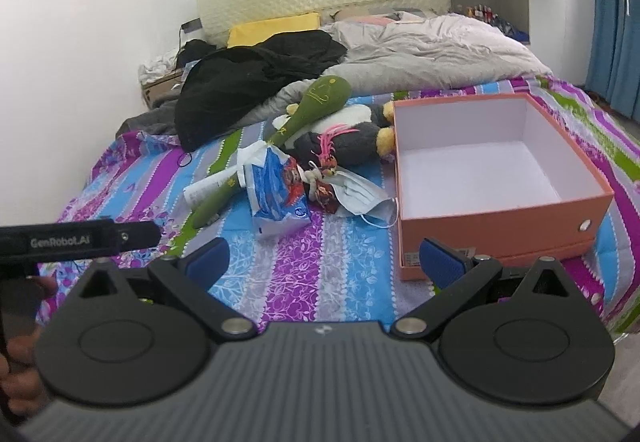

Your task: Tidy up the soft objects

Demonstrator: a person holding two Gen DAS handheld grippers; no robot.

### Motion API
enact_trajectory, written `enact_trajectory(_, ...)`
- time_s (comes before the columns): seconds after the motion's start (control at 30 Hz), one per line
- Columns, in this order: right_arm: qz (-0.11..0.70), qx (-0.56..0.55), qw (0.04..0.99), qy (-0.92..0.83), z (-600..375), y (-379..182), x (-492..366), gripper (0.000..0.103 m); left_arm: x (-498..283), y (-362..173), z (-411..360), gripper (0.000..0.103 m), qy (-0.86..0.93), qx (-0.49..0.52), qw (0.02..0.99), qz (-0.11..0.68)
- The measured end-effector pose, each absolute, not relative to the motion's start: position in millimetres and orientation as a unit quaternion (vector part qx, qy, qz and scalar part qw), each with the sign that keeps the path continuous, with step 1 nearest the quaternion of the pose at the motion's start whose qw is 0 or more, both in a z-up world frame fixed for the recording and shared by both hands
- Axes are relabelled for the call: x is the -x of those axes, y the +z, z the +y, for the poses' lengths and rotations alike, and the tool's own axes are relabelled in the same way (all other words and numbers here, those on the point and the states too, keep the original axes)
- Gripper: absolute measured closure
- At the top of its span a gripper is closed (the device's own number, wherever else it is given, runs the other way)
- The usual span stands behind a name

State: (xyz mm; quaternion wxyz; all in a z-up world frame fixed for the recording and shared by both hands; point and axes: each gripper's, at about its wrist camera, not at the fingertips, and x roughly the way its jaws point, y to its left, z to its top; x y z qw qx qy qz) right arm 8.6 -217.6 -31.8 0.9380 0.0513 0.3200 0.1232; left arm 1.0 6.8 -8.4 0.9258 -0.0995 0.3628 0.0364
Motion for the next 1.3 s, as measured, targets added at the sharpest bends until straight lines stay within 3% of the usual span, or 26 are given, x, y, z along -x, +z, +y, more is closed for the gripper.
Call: enact_trajectory(1.3, 0.344, -0.046, 0.931, 0.115, -229.4, -58.3, -1.9, 0.000, -3.7, -28.2, -12.1, 0.000, 0.006, 0.065, 0.920, 0.385)
